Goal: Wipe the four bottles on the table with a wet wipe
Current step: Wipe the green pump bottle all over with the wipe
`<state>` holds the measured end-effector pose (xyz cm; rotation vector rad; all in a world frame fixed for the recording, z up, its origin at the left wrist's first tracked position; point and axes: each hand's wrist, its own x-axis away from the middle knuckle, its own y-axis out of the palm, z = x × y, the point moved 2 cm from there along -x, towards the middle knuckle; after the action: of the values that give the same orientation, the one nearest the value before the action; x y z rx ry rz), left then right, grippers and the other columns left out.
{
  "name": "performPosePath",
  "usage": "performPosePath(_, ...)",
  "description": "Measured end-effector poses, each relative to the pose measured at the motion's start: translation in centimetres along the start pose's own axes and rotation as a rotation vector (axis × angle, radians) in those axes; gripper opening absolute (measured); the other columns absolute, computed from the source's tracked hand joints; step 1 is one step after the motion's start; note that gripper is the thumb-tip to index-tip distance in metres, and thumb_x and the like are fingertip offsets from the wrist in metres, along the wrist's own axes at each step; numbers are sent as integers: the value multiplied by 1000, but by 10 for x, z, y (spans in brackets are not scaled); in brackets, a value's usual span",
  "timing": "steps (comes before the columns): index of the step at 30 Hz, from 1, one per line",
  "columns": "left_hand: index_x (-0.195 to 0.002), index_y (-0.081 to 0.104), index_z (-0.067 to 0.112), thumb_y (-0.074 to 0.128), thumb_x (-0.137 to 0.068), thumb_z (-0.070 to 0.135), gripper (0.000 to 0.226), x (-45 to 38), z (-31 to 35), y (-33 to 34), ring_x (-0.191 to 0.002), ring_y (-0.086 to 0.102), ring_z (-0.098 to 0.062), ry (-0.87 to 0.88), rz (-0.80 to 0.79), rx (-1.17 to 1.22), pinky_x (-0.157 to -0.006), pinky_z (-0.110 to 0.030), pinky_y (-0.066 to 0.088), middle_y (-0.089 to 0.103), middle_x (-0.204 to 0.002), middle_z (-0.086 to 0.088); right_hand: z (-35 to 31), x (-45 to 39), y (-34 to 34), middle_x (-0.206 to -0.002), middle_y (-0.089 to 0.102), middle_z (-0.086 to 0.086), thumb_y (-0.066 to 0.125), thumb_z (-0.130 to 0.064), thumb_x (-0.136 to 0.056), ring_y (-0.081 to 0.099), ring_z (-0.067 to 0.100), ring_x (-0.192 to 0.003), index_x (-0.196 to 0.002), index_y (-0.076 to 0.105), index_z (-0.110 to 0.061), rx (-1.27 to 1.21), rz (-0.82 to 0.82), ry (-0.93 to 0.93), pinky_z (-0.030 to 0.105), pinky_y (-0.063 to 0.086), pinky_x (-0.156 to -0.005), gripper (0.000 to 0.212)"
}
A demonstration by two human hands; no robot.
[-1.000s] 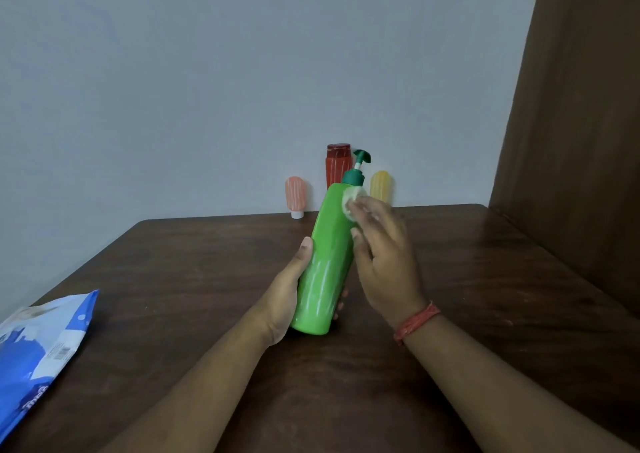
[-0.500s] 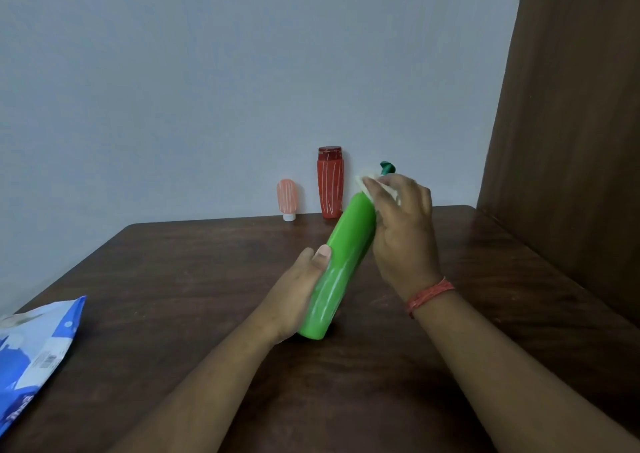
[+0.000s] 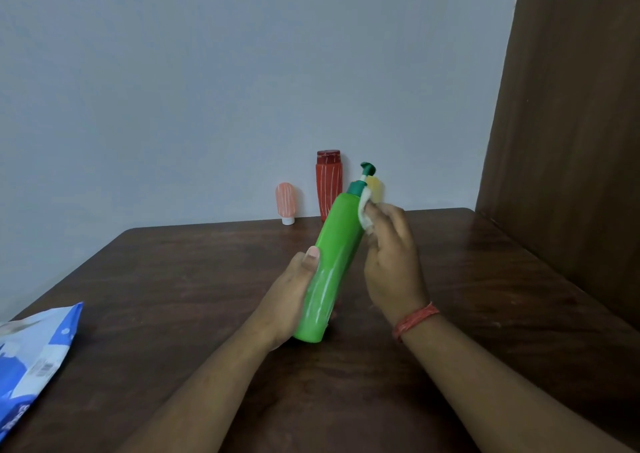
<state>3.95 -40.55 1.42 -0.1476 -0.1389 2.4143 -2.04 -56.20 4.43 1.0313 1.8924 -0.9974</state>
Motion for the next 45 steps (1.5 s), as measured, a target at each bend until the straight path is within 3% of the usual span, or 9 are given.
performPosePath(7,-123,51,19,38,-88,77,69,-1,-3,1,-75,69,-34,20,-26,-9,-72,-53,57,70,-94,-23,4,-5,0,-127,53,8,46,1,-98,52,17,-115,-128,58,-1,-83,65,128,26,43,-101,33)
performPosePath(11,-128,52,9,41,-82,77,83,-3,-7,-5,-72,67,-37,-19,5,88,-66,-48,57,69,-88,-22,-9,14,6,-122,56,6,49,-1,-96,50,8,-110,-122,62,-3,-64,-40,11,10,36,-99,29)
performPosePath(19,-133,52,8,41,-84,78,86,-5,-9,-11,-74,67,-37,-48,-47,137,-66,-45,58,69,-93,-26,-1,3,0,-100,62,-2,68,1,-86,59,12,-94,-94,67,-9,-100,-6,32,20,47,-84,13)
performPosePath(22,-126,58,0,33,-88,75,88,-3,-9,-14,-73,67,-35,-76,-65,185,-69,-45,57,68,-93,-27,-8,13,7,-100,63,1,70,1,-84,60,14,-94,-94,68,-8,-103,-92,-56,18,47,-84,14)
performPosePath(27,-126,62,-1,32,-90,75,89,2,-9,-15,-76,66,-37,-104,-213,320,-70,-44,58,65,-94,-32,1,0,3,-102,64,2,68,0,-87,60,13,-95,-98,70,-8,-102,32,35,28,51,-86,14)
performPosePath(32,-123,65,3,32,-90,77,88,2,-12,-19,-74,64,-36,-149,-275,460,-69,-43,56,62,-94,-30,-12,14,11,-103,65,6,67,-2,-88,57,20,-100,-99,71,-6,-22,-130,-192,18,39,-95,13)
performPosePath(37,-121,67,2,33,-89,76,87,1,-11,-18,-74,65,-36,-176,-375,453,-70,-43,56,64,-93,-29,-3,0,4,-115,63,8,62,3,-89,54,22,-109,-110,68,-4,41,-22,-67,25,39,-103,23)
performPosePath(42,-121,67,3,28,-92,77,89,0,-13,-23,-71,63,-35,-189,-343,546,-68,-42,55,63,-92,-28,-18,13,13,-114,66,12,61,0,-90,58,27,-105,-110,71,-2,60,-134,-275,16,32,-104,22)
performPosePath(45,-123,66,2,28,-92,77,89,0,-13,-21,-73,64,-35,-185,-366,501,-70,-42,55,63,-93,-28,-8,0,11,-118,65,12,57,1,-91,57,29,-106,-116,69,-1,120,-78,-180,17,31,-105,27)
